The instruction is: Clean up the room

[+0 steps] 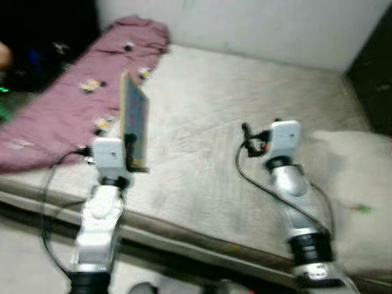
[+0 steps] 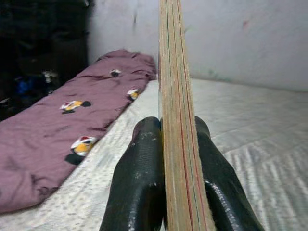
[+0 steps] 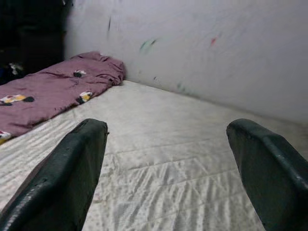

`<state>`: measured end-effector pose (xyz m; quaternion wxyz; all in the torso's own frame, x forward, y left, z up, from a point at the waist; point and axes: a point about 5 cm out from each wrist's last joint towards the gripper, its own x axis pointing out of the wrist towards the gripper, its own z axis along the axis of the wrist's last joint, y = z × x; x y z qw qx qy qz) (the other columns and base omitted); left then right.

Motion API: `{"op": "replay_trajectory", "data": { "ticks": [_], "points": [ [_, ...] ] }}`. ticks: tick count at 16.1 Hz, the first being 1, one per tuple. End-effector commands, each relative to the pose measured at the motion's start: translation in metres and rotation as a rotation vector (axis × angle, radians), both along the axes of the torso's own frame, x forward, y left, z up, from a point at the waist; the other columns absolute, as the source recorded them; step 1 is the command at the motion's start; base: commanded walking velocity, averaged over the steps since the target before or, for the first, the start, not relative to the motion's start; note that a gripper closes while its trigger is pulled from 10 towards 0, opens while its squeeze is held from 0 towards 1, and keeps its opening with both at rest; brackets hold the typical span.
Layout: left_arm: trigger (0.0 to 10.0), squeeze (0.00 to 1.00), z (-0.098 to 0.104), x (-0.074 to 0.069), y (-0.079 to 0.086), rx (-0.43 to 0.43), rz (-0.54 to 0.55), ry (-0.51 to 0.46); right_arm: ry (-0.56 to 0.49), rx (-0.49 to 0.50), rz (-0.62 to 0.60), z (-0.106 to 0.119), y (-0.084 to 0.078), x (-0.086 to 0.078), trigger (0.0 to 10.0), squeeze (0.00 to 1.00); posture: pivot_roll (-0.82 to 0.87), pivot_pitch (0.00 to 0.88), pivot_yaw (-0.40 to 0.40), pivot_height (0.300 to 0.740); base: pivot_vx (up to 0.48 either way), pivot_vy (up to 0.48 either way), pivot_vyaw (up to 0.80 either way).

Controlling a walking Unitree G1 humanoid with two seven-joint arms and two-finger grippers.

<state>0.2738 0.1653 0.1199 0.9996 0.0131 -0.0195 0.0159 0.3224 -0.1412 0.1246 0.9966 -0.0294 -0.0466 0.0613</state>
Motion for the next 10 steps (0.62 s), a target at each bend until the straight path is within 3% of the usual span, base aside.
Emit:
{"op": "replay_trajectory", "data": {
  "ticks": [1, 6, 8, 10],
  "points": [
    [10.0, 0.00, 0.0138, 0.0031, 0.0021, 0.004, 0.009, -0.062, -0.010, -0.003, -0.007, 0.0044, -0.0022, 0.0011, 10.0, 0.00, -0.02, 0.000, -0.032, 0.740, 0.000, -0.356, 0.00],
    [10.0, 0.00, 0.0168, 0.0052, 0.0040, 0.022, 0.016, -0.078, -0.008, 0.001, -0.033, 0.0059, -0.0064, 0.0004, 10.0, 0.00, -0.02, 0.000, -0.034, 0.740, 0.000, -0.327, 0.00],
    [10.0, 0.00, 0.0202, 0.0061, 0.0075, -0.001, 0.032, -0.091, 0.000, 0.016, -0.045, 0.0062, -0.0054, -0.0005, 10.0, 0.00, -0.02, 0.000, -0.034, 0.740, 0.000, 0.000, 0.00],
    [10.0, 0.00, 0.0198, 0.0041, 0.0085, -0.011, 0.039, -0.086, 0.002, 0.016, -0.044, 0.0055, -0.0050, -0.0027, 10.0, 0.00, -0.02, 0.000, -0.029, 0.740, 0.000, 0.000, -0.56]
  ]
}}
